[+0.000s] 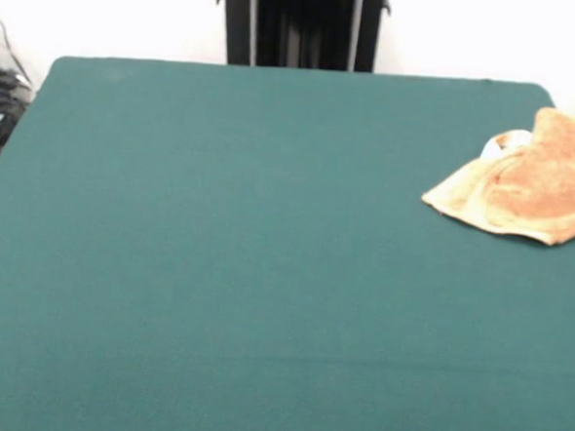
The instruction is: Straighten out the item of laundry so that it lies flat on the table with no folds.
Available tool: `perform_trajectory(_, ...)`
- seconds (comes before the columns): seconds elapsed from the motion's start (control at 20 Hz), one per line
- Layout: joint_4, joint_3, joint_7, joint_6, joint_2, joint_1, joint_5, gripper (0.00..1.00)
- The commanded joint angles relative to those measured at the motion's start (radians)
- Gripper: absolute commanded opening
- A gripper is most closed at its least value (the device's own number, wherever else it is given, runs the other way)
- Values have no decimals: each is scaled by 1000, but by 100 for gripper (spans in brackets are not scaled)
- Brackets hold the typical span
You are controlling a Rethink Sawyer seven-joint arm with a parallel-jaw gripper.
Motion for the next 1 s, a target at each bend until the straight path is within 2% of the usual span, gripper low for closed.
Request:
perform_trajectory(0.05, -90, -58, -824, 507, 209, 73, -101, 100)
perform_trajectory(0.25, -73, -59, -764, 489, 217, 70, -119, 100)
perform_trajectory(0.35, -36, -58, -668, 449, 209, 114, -136, 100)
perform_trajectory(0.45, 18, -83, -519, 373, 192, 202, -162, 100)
perform_trajectory(0.6, 96, -151, -264, 237, 159, 380, -230, 100)
perform_trajectory(0.65, 110, -176, -216, 203, 161, 419, -254, 100)
perform_trajectory(0.7, 140, -204, -99, 127, 135, 495, -312, 100)
perform_trajectory(0.75, 151, -243, -37, 96, 129, 543, -344, 100)
perform_trajectory(0.8, 168, -308, 97, 30, 109, 633, -428, 100)
perform_trajectory(0.85, 172, -361, 160, -4, 100, 687, -478, 100)
perform_trajectory(0.9, 165, -456, 274, -36, 100, 782, -572, 100)
perform_trajectory(0.95, 154, -531, 327, -60, 99, 845, -629, 100)
perform_trajectory(1.0, 133, -627, 448, -82, 98, 946, -732, 100)
